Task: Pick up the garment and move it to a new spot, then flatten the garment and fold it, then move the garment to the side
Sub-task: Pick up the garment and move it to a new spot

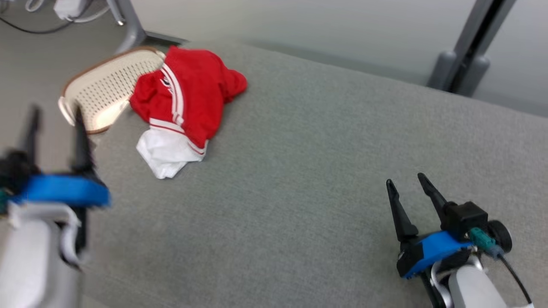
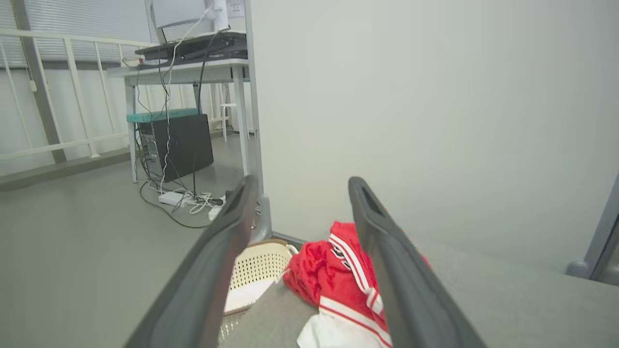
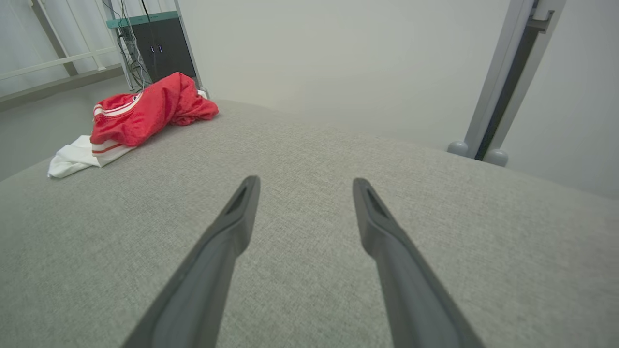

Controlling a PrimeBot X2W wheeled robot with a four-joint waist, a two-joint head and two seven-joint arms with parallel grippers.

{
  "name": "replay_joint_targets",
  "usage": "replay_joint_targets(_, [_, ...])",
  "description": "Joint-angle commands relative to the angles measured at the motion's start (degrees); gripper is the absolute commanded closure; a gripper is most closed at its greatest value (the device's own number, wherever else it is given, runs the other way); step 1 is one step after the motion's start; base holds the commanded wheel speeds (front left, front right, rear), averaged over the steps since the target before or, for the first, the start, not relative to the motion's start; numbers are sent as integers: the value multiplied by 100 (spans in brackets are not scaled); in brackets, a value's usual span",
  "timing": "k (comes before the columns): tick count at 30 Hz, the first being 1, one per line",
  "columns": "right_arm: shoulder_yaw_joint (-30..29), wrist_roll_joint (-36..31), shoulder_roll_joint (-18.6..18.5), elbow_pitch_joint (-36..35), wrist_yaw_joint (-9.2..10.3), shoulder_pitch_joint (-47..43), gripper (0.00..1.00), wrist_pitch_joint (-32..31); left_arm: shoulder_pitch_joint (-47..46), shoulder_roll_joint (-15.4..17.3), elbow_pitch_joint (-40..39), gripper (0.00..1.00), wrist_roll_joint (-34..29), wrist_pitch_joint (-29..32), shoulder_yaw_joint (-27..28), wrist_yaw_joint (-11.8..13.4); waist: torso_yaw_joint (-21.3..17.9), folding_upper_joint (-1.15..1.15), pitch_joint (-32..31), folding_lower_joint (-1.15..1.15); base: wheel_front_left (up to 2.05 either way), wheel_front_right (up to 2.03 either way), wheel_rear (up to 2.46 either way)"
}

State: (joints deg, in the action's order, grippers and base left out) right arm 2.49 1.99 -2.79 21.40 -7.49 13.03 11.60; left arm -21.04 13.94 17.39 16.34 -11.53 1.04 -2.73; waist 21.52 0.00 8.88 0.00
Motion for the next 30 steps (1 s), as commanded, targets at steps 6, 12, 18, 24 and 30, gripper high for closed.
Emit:
replay_joint_targets(6, [-80,-297,-19,-374,-1,280,0,-251,-1589,532,253,0,139,778,238,29,-384,0,451,0,0,0,0])
replay_joint_targets(12, [-100,-499,-19,-846,-1,426,0,-502,-2277,622,1277,0,495,2094,211,0,-827,0,1049,0,0,0,0])
replay_joint_targets(18, [-210,-590,-19,-1119,-1,417,0,-615,-2157,342,2016,0,862,2709,168,-97,-1040,0,1511,0,0,0,0])
replay_joint_targets(24, [-262,-632,-19,-1254,-1,454,0,-611,-2144,341,2509,0,910,3124,81,-76,-1117,0,1763,0,0,0,0])
replay_joint_targets(30, [-228,-550,-19,-1212,-1,466,0,-567,-2218,240,2711,73,1072,3121,82,-180,-1110,0,1854,0,0,0,0])
